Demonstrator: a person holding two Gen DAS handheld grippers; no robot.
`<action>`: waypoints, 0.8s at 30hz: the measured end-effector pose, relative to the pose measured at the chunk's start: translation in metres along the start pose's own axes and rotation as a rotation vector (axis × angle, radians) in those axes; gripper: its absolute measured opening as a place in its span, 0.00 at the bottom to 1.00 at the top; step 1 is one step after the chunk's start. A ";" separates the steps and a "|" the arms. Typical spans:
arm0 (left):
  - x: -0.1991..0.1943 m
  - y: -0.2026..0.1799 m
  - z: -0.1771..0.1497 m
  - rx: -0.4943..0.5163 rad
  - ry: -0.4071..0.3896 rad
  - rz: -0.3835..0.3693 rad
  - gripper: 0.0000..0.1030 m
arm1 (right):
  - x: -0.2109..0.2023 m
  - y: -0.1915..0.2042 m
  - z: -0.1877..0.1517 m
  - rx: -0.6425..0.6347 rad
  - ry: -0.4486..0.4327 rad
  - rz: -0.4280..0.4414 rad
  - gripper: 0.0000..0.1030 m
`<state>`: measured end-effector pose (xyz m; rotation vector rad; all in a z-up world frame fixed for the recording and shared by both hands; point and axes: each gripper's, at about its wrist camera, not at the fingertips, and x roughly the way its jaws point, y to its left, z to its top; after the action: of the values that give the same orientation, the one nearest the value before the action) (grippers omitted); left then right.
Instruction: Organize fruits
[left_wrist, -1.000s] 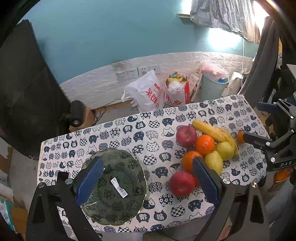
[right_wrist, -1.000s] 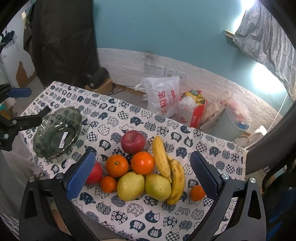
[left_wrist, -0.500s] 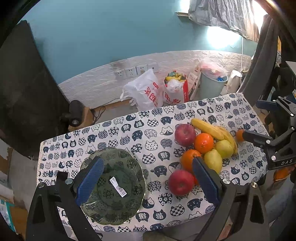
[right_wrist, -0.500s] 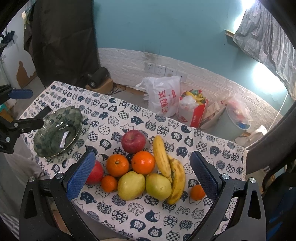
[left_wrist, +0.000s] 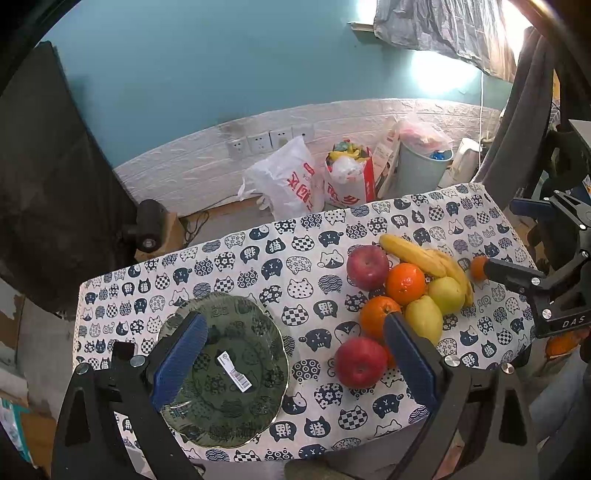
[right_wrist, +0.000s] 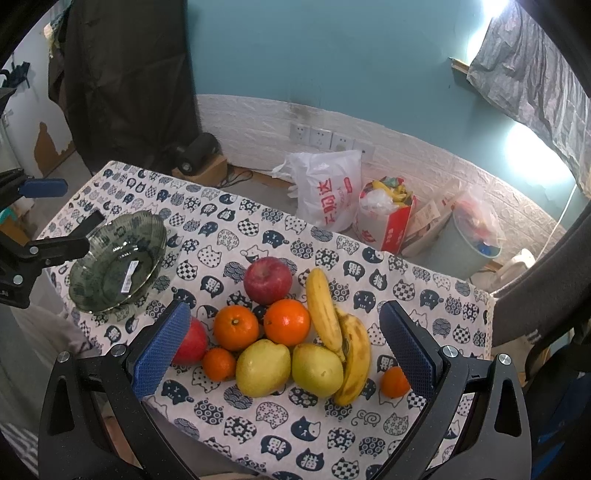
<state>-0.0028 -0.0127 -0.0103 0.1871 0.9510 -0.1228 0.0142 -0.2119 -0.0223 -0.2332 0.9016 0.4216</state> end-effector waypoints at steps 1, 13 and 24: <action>0.000 0.000 0.000 0.000 0.000 0.001 0.94 | 0.000 -0.001 0.000 0.002 0.001 -0.001 0.97; 0.000 -0.001 0.000 -0.001 0.001 0.000 0.94 | 0.000 -0.003 0.000 0.004 0.003 0.002 0.97; 0.000 -0.002 -0.001 0.001 0.003 0.001 0.94 | 0.000 -0.003 0.000 0.005 0.003 0.002 0.97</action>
<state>-0.0038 -0.0149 -0.0110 0.1887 0.9534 -0.1222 0.0153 -0.2143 -0.0220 -0.2286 0.9058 0.4204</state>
